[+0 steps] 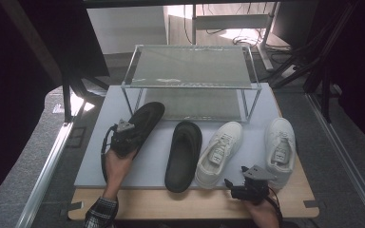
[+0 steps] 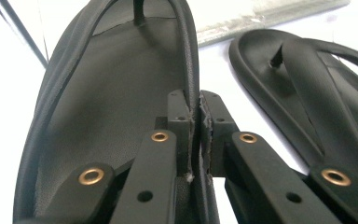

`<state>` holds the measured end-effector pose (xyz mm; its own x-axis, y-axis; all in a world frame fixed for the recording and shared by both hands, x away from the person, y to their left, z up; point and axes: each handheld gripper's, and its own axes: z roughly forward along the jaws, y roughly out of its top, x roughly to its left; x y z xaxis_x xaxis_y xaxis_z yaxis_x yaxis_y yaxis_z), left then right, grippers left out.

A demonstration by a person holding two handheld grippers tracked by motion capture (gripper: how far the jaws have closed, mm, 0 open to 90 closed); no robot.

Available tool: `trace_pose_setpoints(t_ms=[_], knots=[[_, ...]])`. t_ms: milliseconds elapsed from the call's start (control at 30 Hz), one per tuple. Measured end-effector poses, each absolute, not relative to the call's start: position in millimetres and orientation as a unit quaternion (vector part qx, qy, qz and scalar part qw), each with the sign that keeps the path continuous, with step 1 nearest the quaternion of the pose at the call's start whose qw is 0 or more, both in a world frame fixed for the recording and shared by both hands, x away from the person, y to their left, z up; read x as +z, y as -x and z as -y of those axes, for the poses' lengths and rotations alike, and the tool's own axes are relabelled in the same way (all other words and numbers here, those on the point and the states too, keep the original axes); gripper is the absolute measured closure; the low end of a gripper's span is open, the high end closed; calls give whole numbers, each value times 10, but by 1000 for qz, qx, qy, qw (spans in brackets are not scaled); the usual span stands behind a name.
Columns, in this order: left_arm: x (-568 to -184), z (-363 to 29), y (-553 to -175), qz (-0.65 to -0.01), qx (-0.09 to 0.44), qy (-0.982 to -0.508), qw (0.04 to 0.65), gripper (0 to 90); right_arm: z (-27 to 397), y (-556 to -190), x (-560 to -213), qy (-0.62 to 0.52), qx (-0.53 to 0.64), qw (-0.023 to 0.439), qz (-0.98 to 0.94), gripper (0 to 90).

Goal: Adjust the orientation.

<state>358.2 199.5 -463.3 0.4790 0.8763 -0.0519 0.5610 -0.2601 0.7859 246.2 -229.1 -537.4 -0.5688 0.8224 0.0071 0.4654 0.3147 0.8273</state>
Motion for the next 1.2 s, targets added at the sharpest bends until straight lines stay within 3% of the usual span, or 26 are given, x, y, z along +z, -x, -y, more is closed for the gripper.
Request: trace_pose_setpoints(t_ms=[800, 1200], knots=[[-4770, -1728, -4096, -517, 238, -723, 390, 837, 2291, -2464, -5375, -410, 416, 214, -783, 164], [-4864, -1526, -4321, -527, 256, -724, 364, 836, 2290, -2465, -5376, -409, 417, 214, -783, 159]])
